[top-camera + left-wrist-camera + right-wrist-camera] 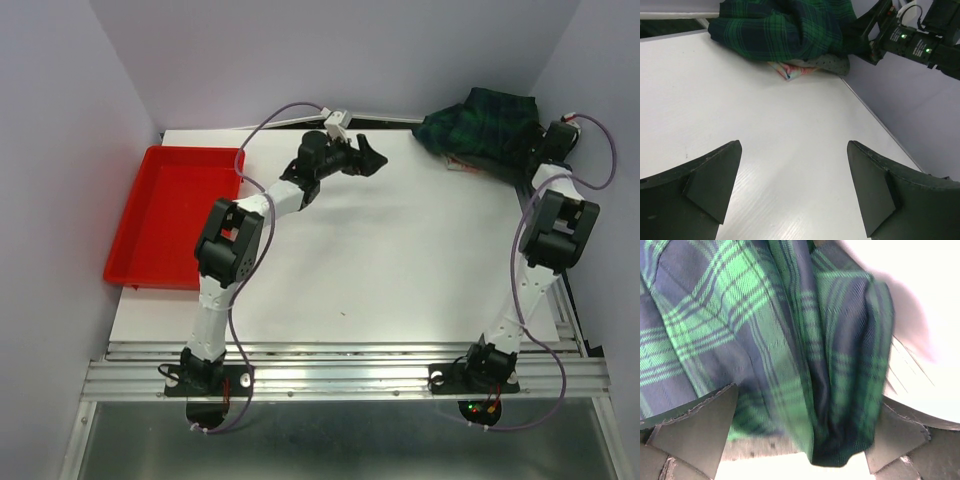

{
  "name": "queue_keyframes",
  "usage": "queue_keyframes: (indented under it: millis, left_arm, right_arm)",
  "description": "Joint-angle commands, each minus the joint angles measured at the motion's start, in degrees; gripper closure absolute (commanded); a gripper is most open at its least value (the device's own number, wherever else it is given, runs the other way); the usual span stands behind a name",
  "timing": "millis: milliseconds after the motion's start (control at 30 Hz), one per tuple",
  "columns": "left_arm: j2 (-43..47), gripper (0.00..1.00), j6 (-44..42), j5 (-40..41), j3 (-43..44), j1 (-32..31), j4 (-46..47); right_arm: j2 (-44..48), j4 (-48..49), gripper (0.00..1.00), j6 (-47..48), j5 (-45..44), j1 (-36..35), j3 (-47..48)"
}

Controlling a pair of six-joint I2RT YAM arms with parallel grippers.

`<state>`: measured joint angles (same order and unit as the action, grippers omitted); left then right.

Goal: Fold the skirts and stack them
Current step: Neatly place the folded skirt to the corner

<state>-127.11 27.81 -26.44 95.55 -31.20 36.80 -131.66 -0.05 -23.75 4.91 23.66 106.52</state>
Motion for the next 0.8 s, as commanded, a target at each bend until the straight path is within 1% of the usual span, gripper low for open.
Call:
queue_keyframes:
  millis: [0,100,133,167,267,367,400,467,500,567,600,633,667,700,767]
  left_arm:
    - [7.5,0.01,-5.0,-1.3,-4.3,0.9,-6.2]
    - [10.8,0.01,-4.3,-2.0,-8.5,2.0,-6.5]
    - [12.3,0.01,-4.3,-2.6,-9.4,2.3,-6.9]
    - [13.1,0.01,-4.6,-2.6,-10.2,2.4,-7.5]
    - [16.3,0.01,-7.3,-2.4,-13.2,2.7,-10.5]
    - [19.3,0.01,-12.4,-1.5,-14.8,2.7,-15.7]
    - [20.7,0.01,-14.3,-0.8,-16.0,2.8,-16.5]
    - [22.3,0.01,-15.1,-0.9,-17.8,3.2,-17.8]
    - [23.1,0.01,-15.0,-1.3,-20.0,3.3,-17.6]
    - [25.1,0.01,-13.8,-3.0,-22.1,3.8,-17.0]
    - [25.8,0.01,-13.5,-4.8,-23.3,3.9,-16.9]
    - [25.9,0.01,-13.4,-5.6,-23.7,3.9,-17.0]
    - [26.0,0.01,-12.9,-6.1,-24.1,3.9,-17.5]
    - [26.2,0.01,-12.2,-6.3,-25.3,4.0,-17.3]
    - [26.8,0.01,-10.5,-7.5,-26.7,3.9,-16.1]
  right_arm:
    - [8.1,0.2,0.0,-0.7,0.0,2.4,-3.3]
    - [11.7,0.2,0.0,-0.5,4.5,2.4,-6.1]
    - [12.4,-2.5,0.0,-0.2,5.5,2.9,-6.5]
    - [13.2,-3.2,0.0,-0.2,6.6,2.9,-6.7]
    - [17.3,-5.8,0.0,-0.7,9.9,2.9,-9.9]
    - [22.1,-8.6,0.0,-0.3,12.8,2.9,-14.4]
    - [25.0,-9.6,0.0,0.4,14.0,2.9,-15.7]
    - [28.3,-9.8,0.01,0.8,15.6,2.9,-20.3]
    - [29.9,-9.5,0.01,0.8,16.3,2.9,-21.9]
    - [34.8,-5.9,0.05,-0.1,18.5,2.9,-26.3]
    - [36.1,-2.0,0.05,0.0,18.6,2.3,-27.6]
    - [37.1,-1.0,0.06,0.7,18.0,1.7,-28.2]
    - [38.2,-1.0,0.07,1.4,16.6,-0.4,-27.8]
    - [38.5,-1.1,0.07,3.0,14.7,-1.7,-27.3]
    - [39.9,-0.1,0.13,5.6,8.7,-5.4,-28.0]
